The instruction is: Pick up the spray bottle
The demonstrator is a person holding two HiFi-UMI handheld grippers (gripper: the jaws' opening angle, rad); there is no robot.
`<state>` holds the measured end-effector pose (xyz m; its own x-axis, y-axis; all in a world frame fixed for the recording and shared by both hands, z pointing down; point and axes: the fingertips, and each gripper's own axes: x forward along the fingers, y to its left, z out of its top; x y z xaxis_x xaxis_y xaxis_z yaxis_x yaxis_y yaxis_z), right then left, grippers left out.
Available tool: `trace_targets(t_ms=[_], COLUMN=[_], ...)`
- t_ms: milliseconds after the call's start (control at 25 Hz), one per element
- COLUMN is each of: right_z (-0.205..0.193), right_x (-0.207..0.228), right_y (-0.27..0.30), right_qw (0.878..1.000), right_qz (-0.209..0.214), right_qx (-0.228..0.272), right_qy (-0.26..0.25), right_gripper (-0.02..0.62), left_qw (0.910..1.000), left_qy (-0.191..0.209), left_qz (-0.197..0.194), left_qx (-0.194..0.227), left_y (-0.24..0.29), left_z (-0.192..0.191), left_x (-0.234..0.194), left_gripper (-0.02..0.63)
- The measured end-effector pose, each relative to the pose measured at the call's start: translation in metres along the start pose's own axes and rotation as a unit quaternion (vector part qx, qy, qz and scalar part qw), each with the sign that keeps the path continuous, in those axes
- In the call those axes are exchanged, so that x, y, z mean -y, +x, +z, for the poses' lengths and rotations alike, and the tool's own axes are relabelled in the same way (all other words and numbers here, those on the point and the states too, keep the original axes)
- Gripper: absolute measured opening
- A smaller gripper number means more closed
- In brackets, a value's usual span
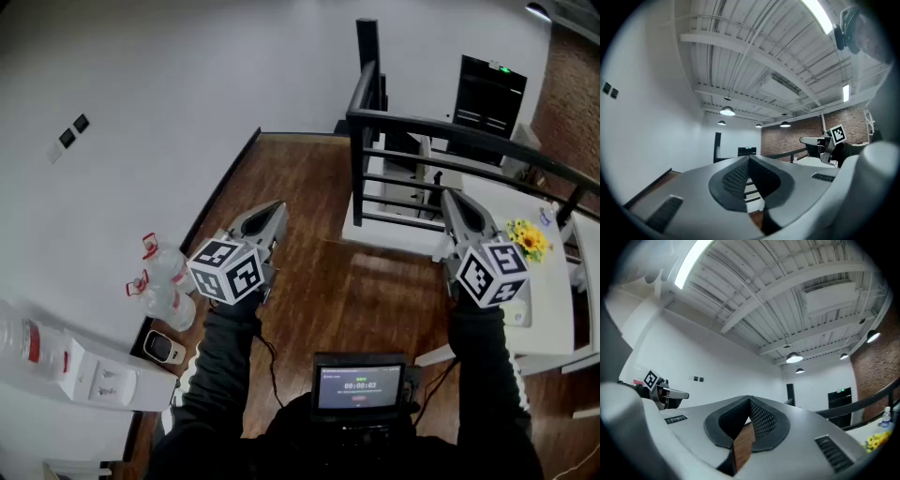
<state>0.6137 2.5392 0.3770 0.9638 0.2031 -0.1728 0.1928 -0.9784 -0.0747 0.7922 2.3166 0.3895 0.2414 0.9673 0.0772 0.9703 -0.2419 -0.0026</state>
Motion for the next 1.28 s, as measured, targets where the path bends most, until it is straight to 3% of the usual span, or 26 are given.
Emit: trace_targets(t_ms=[120,240,440,640,840,920,1040,1200,1280], right_z=[0.003,-0.005,-0.021,-0.024,-0.052,-0.070,-0.081,-0.077,-0.073], right_x=[-0.041,-0.112,-0.308,-0.532,-0.731,-0.803,-0.901,-1.013,-1.076], right_y=[0.028,0.074,0.170,0.246,0.286,0.295,0.312,0.323,0.312], right_qw=[1.000,0.998,0.984,0.959,0.919,0.900,0.862,0.811,0.783], right_qz=[0.026,0.059,0.179,0.283,0.392,0.431,0.500,0.578,0.615], right_qx=[0.011,0.009,-0.011,-0.007,-0.039,-0.055,-0.057,-0.051,-0.053], right_qy=[-0.005,0.013,0.014,0.023,0.032,0.042,0.062,0.076,0.073], right_gripper=[0.008,0.008,0.008,0.008,0.008,0.008,0.008,0.008,0.008], left_qw=[0.9995,0.9975,0.9831,0.9595,0.9179,0.8947,0.8532,0.8210,0.7908], left_qy=[0.004,0.000,-0.018,-0.037,-0.063,-0.067,-0.069,-0.071,-0.068], left_qz=[0.028,0.069,0.180,0.278,0.387,0.436,0.511,0.563,0.604], left_qx=[0.015,0.016,0.031,0.028,0.064,0.072,0.075,0.061,0.070], left_y=[-0.039,-0.102,-0.270,-0.449,-0.619,-0.686,-0.767,-0.832,-0.888], left_z=[0.000,-0.008,-0.006,-0.022,-0.020,-0.023,-0.030,-0.037,-0.028], left_x=[-0.029,-0.081,-0.198,-0.302,-0.367,-0.385,-0.407,-0.409,-0.404], left_gripper=[0.003,0.003,0.003,0.003,0.003,0.003,0.003,0.003,0.003])
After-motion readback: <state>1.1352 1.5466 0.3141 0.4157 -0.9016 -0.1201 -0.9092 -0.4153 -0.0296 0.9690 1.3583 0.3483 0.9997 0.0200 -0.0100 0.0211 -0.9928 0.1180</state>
